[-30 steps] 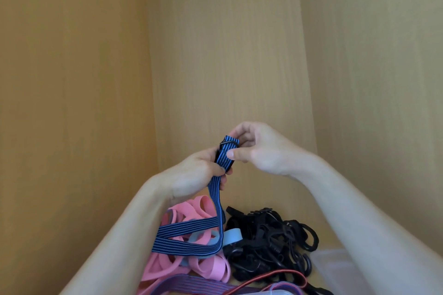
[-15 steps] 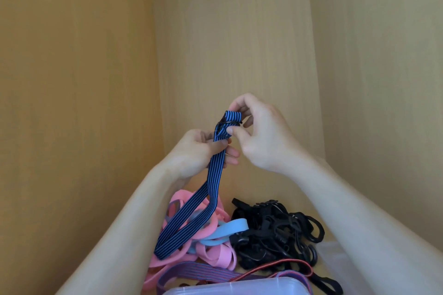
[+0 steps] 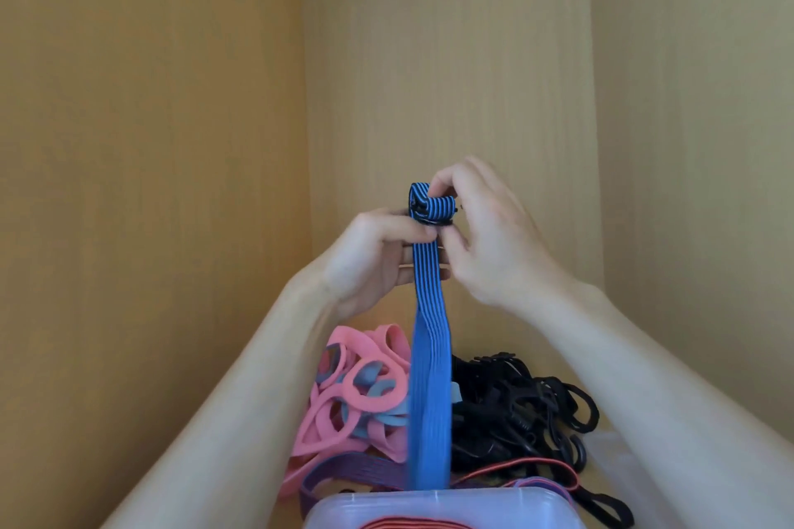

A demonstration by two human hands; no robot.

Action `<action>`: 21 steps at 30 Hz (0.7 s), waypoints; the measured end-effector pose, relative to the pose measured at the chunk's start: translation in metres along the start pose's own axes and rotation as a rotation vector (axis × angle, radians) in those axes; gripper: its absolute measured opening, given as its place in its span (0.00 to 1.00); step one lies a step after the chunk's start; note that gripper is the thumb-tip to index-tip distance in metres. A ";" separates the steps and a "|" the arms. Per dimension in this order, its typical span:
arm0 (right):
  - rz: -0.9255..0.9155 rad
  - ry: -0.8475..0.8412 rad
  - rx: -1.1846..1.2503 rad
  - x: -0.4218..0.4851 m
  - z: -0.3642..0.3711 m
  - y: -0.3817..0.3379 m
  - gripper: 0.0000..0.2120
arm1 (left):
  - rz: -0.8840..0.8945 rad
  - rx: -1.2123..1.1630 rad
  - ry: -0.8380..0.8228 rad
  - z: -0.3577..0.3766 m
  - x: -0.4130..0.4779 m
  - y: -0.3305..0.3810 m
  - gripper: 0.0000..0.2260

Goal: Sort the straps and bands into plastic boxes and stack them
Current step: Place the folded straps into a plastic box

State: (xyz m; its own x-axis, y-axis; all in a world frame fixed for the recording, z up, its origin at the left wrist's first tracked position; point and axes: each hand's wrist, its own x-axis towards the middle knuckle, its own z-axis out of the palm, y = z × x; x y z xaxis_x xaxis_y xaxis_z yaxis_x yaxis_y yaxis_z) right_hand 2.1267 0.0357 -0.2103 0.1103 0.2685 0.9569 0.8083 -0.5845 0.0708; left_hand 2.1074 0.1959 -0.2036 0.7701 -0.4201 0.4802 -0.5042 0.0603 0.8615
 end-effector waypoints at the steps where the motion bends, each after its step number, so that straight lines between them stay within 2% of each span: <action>1: 0.001 0.001 0.004 0.000 0.000 0.002 0.16 | -0.001 0.002 -0.013 -0.001 0.001 -0.001 0.22; 3: 0.024 0.007 0.022 0.000 0.003 0.003 0.15 | 0.001 0.018 -0.013 -0.002 0.003 -0.003 0.25; 7: 0.054 0.020 0.094 -0.001 0.010 0.000 0.14 | 0.037 -0.004 0.012 -0.003 0.005 -0.007 0.15; 10: 0.079 -0.019 0.123 -0.002 0.010 -0.003 0.12 | 0.051 -0.051 -0.003 -0.004 0.004 -0.008 0.12; 16: 0.146 -0.181 0.141 0.001 -0.002 -0.002 0.14 | 0.058 -0.151 0.122 0.001 0.003 -0.006 0.15; 21: 0.214 -0.117 0.183 0.006 -0.017 0.004 0.10 | 0.064 -0.138 0.104 0.003 0.003 -0.005 0.21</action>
State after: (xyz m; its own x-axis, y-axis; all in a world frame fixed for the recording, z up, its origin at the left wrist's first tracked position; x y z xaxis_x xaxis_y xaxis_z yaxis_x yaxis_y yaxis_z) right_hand 2.1206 0.0220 -0.1994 0.3466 0.2466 0.9050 0.8492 -0.4924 -0.1910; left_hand 2.1109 0.1918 -0.2067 0.7780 -0.3158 0.5430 -0.5005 0.2107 0.8397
